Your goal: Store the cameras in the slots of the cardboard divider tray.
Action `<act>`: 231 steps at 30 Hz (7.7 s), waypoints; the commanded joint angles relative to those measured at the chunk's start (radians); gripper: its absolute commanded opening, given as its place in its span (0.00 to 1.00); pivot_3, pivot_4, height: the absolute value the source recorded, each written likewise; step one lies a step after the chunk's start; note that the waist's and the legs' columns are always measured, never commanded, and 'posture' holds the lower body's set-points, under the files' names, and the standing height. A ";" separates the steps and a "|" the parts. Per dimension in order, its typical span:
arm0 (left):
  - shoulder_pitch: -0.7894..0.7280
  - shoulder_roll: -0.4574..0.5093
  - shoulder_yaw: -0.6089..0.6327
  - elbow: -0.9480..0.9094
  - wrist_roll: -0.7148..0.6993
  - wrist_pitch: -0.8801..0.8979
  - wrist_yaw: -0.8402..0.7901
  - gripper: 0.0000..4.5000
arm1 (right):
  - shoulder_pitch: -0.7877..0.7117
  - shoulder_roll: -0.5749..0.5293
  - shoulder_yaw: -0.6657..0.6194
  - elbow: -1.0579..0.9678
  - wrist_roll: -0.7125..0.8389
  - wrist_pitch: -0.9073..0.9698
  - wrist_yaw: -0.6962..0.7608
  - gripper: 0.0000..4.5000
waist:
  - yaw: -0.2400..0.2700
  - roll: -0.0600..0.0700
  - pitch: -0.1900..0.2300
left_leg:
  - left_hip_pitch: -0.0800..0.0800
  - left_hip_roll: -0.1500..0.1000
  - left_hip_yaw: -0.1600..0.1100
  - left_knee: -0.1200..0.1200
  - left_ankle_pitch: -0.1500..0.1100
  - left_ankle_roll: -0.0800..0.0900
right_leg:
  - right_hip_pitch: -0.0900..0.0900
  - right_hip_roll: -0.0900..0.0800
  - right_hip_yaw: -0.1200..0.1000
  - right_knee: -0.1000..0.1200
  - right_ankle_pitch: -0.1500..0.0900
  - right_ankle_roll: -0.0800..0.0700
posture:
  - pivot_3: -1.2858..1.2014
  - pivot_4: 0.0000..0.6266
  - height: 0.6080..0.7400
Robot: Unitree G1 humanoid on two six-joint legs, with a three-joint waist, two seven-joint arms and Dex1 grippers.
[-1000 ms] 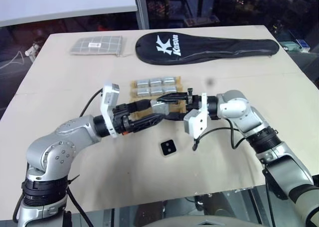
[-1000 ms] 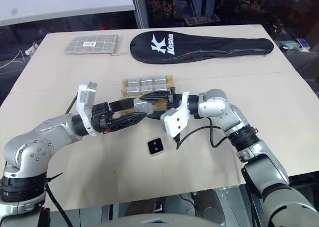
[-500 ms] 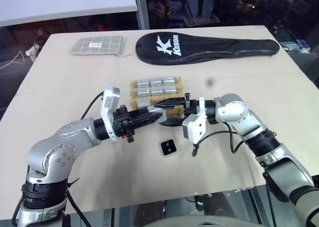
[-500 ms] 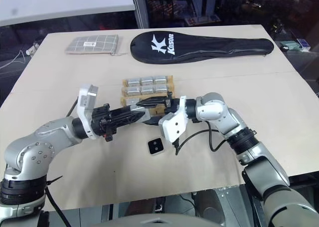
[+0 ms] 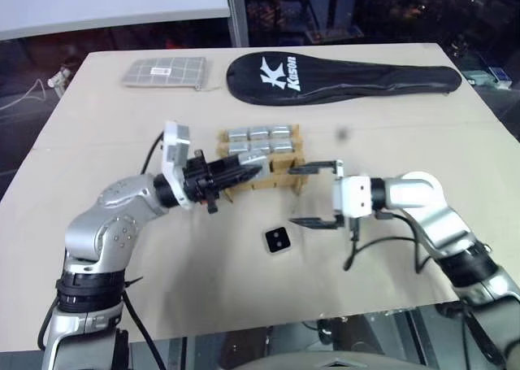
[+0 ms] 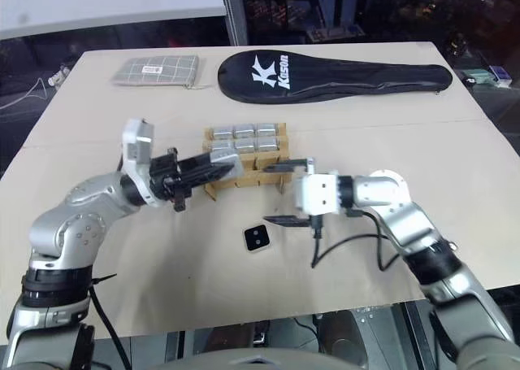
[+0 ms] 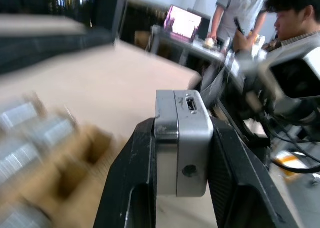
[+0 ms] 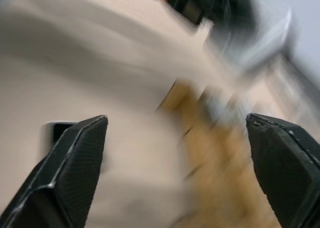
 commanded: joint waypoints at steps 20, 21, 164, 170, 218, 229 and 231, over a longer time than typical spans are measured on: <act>-0.455 -0.172 -0.106 0.934 0.354 -0.620 -0.360 0.17 | 0.735 0.001 -0.744 -0.280 0.413 0.184 0.021 0.99 | 0.007 -0.004 -0.001 | -0.001 0.000 -0.001 0.001 -0.001 0.002 | 0.001 0.002 0.001 -0.001 0.001 0.008 | 0.52 0.24 1.00; -0.462 -0.177 -0.105 0.953 0.360 -0.633 -0.368 0.17 | 0.737 0.004 -0.751 -0.277 0.413 0.177 0.024 0.99 | 0.006 -0.004 -0.001 | -0.001 0.000 -0.001 0.002 -0.001 0.002 | 0.001 0.002 0.001 0.000 0.000 0.008 | 0.52 0.24 1.00; -0.120 -0.008 -0.021 0.025 -0.174 0.489 0.016 0.52 | -0.292 0.277 0.093 0.344 -0.615 -0.672 -0.286 0.43 | -0.020 -0.002 0.001 | 0.000 0.001 -0.001 0.000 0.000 0.000 | -0.001 0.001 0.000 0.001 0.002 0.004 | 0.52 0.24 1.00; -0.118 0.014 -0.041 0.032 -0.170 0.497 -0.022 0.16 | -0.276 0.277 0.091 0.293 -0.593 -0.566 -0.263 0.43 | -0.021 -0.002 0.001 | 0.000 0.001 -0.001 0.000 0.000 0.000 | -0.001 0.001 0.000 0.001 0.002 0.004 | 0.52 0.24 1.00; -0.477 -0.259 -0.169 0.953 0.482 -0.700 -0.246 0.16 | 0.595 -0.098 -0.706 -0.450 0.528 0.535 -0.167 0.99 | -0.002 -0.004 0.000 | -0.002 0.000 -0.002 0.002 -0.001 0.002 | 0.000 0.002 0.000 0.000 0.002 0.005 | 0.52 0.24 1.00; -0.503 -0.295 -0.157 1.005 0.511 -0.732 -0.204 0.16 | 0.574 -0.104 -0.697 -0.447 0.524 0.535 -0.166 0.99 | -0.006 -0.004 0.000 | -0.002 0.000 -0.002 0.002 -0.001 0.002 | 0.001 0.002 0.000 0.000 0.002 0.006 | 0.52 0.24 1.00; -0.504 -0.297 -0.155 1.009 0.510 -0.727 -0.213 0.16 | 0.577 -0.106 -0.699 -0.448 0.523 0.535 -0.166 0.99 | -0.006 -0.004 0.000 | -0.002 0.000 -0.002 0.002 -0.001 0.002 | 0.001 0.002 0.000 0.000 0.002 0.006 | 0.52 0.24 1.00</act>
